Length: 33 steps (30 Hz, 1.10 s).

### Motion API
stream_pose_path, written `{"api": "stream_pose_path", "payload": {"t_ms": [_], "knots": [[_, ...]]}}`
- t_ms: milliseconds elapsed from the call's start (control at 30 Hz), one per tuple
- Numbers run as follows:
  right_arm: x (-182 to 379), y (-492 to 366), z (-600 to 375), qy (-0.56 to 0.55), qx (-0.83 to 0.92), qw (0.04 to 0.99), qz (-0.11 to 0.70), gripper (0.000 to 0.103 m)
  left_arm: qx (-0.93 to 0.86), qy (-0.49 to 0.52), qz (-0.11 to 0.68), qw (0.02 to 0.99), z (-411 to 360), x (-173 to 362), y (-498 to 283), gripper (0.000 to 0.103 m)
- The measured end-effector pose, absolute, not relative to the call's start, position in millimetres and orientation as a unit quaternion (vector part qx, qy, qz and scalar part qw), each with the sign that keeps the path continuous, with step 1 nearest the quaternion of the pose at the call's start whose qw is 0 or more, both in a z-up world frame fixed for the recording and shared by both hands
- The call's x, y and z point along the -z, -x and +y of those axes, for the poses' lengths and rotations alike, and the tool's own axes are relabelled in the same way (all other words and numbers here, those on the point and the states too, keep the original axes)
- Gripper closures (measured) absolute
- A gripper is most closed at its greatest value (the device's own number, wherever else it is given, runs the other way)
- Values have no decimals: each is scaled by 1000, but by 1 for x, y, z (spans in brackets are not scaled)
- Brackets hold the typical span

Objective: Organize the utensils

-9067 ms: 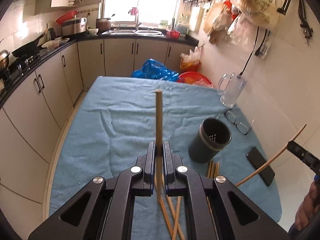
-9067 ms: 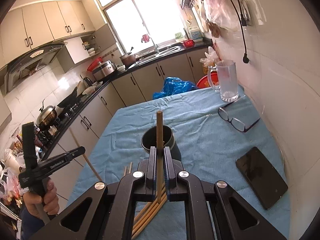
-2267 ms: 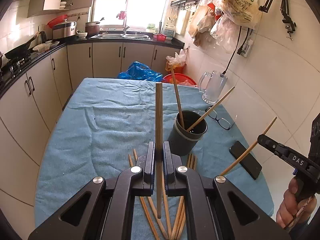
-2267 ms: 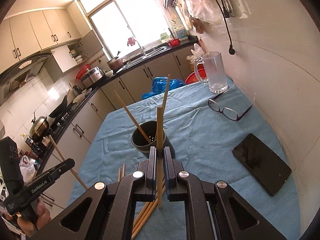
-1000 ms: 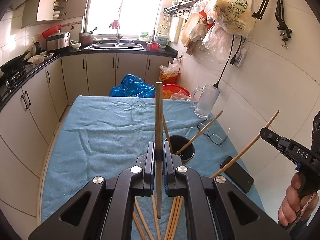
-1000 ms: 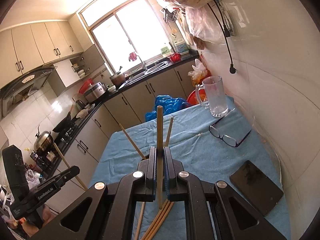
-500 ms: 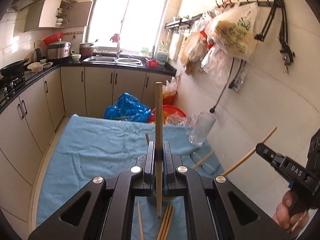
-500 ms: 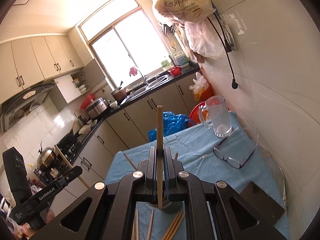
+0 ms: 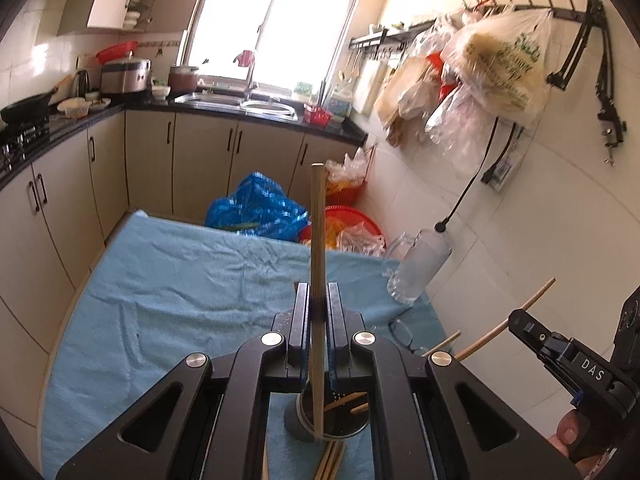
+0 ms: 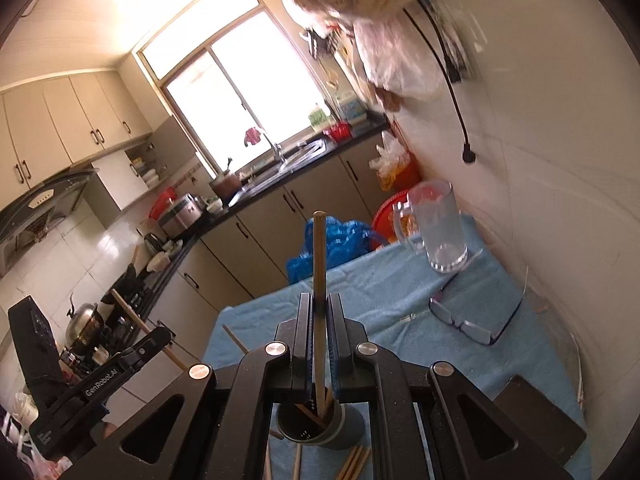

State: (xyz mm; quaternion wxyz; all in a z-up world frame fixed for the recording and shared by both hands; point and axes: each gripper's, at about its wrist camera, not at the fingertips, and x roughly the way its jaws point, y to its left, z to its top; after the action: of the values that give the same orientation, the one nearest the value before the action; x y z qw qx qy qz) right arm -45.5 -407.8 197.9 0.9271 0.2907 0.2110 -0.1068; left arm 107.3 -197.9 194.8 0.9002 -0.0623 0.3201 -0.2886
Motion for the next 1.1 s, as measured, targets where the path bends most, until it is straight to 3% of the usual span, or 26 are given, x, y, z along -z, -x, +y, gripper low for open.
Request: {"api": "stream_pose_path", "payload": {"t_ms": [600,1100], "knots": [[-131,7,-401,-307,78,901,297,96,280,44,369,885,-216,-147,-127,97],[-139,10,-400,-297,84,906,289,96,297,61,321,897,-201,-221,-116,97]]}}
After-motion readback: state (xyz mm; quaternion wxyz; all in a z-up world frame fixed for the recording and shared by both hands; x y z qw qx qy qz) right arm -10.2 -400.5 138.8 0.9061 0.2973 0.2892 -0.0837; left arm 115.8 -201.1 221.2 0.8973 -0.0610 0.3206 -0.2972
